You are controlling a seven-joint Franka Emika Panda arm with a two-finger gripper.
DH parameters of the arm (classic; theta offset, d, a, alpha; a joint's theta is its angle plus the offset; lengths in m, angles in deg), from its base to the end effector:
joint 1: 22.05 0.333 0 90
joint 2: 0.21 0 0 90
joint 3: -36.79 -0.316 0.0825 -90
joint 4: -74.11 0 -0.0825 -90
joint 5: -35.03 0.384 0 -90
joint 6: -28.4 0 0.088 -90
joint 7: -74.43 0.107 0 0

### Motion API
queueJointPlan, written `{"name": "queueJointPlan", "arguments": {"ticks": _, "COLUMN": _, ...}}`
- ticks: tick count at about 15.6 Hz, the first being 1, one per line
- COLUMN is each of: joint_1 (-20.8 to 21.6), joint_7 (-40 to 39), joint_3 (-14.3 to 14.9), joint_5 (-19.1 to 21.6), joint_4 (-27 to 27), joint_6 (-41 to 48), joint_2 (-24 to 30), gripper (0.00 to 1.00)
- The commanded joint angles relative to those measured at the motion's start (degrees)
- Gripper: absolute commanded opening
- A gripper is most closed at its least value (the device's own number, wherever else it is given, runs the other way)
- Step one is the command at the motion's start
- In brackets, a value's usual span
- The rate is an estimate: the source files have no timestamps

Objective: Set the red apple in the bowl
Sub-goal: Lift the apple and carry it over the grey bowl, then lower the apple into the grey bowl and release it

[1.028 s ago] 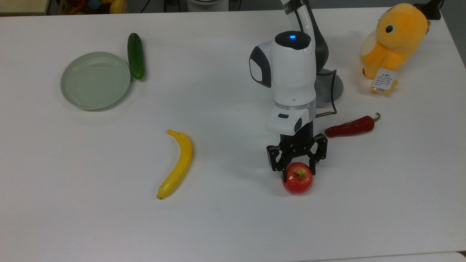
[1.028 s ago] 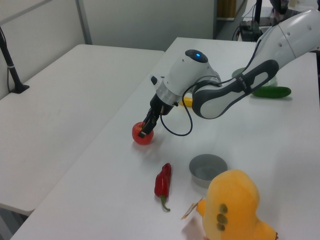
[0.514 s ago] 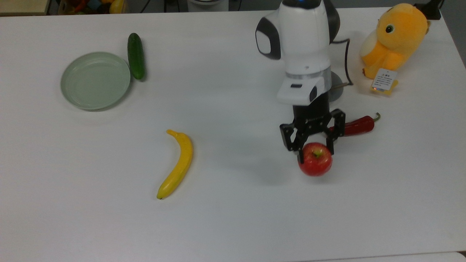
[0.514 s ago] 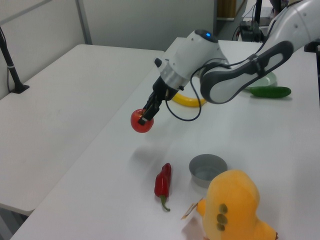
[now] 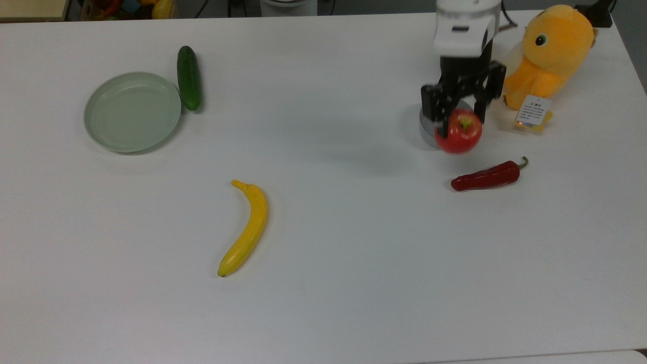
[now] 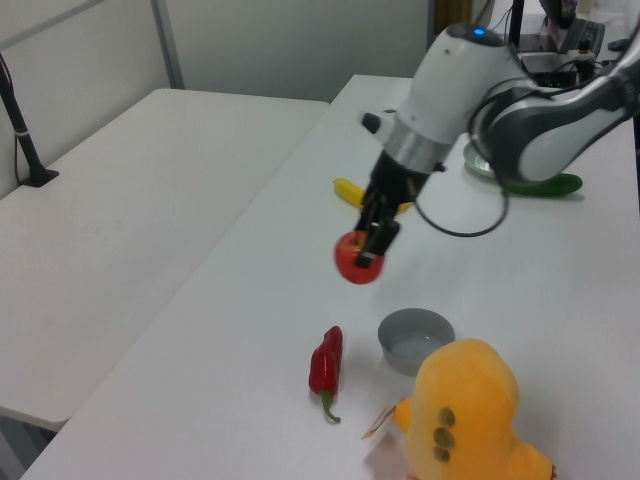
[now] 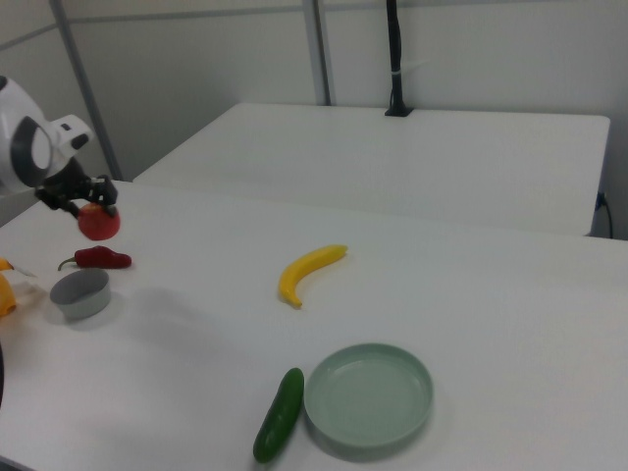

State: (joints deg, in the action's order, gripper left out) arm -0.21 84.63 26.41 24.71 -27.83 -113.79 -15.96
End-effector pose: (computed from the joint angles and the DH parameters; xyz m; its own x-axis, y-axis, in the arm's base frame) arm 0.5697 0.3478 0.4512 0.7963 0.4287 0.4267 0.4589 -0.8878 0.0357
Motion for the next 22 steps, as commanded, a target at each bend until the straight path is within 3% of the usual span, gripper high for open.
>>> {"name": "queueJointPlan", "arguments": {"ticks": 1, "joint_1": 2.5, "joint_7": 1.0, "joint_3": 0.5, "joint_5": 1.8, "joint_4": -5.0, "joint_6": 6.6, "joint_2": 5.0, "gripper": 0.27}}
{"name": "queueJointPlan", "arguments": {"ticks": 3, "joint_1": 3.6, "joint_7": 0.8, "joint_3": 0.5, "joint_5": 2.4, "joint_4": -4.9, "joint_6": 10.9, "joint_2": 5.0, "gripper": 0.27}}
{"name": "queueJointPlan", "arguments": {"ticks": 10, "joint_1": 3.5, "joint_7": 0.6, "joint_3": -1.0, "joint_5": 2.4, "joint_4": -4.7, "joint_6": 11.1, "joint_2": 3.2, "gripper": 0.33}}
{"name": "queueJointPlan", "arguments": {"ticks": 12, "joint_1": 3.4, "joint_7": 0.0, "joint_3": -1.0, "joint_5": 2.4, "joint_4": -4.7, "joint_6": 11.1, "joint_2": 2.4, "gripper": 0.53}}
{"name": "queueJointPlan", "arguments": {"ticks": 13, "joint_1": 3.3, "joint_7": -0.2, "joint_3": -1.0, "joint_5": 2.4, "joint_4": -4.7, "joint_6": 11.1, "joint_2": 1.9, "gripper": 0.98}}
{"name": "queueJointPlan", "arguments": {"ticks": 19, "joint_1": 3.4, "joint_7": 0.3, "joint_3": -1.8, "joint_5": 2.4, "joint_4": -4.5, "joint_6": 12.7, "joint_2": 1.5, "gripper": 1.00}}
{"name": "queueJointPlan", "arguments": {"ticks": 22, "joint_1": 3.0, "joint_7": 0.1, "joint_3": -1.8, "joint_5": 2.1, "joint_4": -0.9, "joint_6": 28.8, "joint_2": 4.0, "gripper": 1.00}}
